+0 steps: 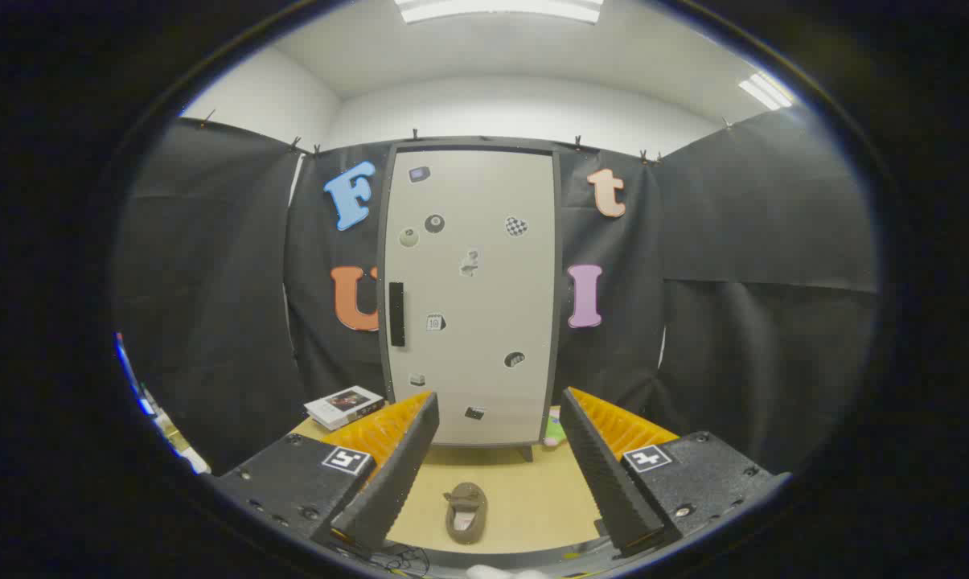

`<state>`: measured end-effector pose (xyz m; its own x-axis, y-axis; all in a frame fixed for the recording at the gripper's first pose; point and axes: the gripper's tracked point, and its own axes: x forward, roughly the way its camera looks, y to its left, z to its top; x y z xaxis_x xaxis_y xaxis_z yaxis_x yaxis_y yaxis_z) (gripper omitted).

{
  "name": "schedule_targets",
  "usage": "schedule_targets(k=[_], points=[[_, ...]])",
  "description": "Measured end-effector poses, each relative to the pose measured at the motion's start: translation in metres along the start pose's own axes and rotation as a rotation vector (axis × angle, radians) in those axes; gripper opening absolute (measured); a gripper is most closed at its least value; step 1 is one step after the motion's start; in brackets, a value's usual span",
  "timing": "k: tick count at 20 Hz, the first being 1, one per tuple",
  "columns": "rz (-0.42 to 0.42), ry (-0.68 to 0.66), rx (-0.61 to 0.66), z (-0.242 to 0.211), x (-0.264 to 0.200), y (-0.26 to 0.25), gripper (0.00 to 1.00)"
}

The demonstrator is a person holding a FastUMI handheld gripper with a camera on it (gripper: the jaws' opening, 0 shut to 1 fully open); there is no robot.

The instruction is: Open the shoe cabinet door, grab the shoes and put them into the shoe cabinet, then close the shoe cabinet door.

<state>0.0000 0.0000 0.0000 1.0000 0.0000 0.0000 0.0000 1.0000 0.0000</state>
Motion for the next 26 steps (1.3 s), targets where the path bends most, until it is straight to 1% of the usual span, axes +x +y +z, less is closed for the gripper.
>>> schedule_targets(k=[12, 16, 19, 26], points=[[0.014, 0.008, 0.018, -0.001, 0.008, 0.008, 0.99], [0.025, 0.004, 0.016, 0.001, 0.022, 0.020, 0.99], [0.047, 0.005, 0.007, 0.006, 0.046, 0.041, 0.99], [0.133, -0.020, 0.052, 0.028, 0.146, 0.110, 0.99]])
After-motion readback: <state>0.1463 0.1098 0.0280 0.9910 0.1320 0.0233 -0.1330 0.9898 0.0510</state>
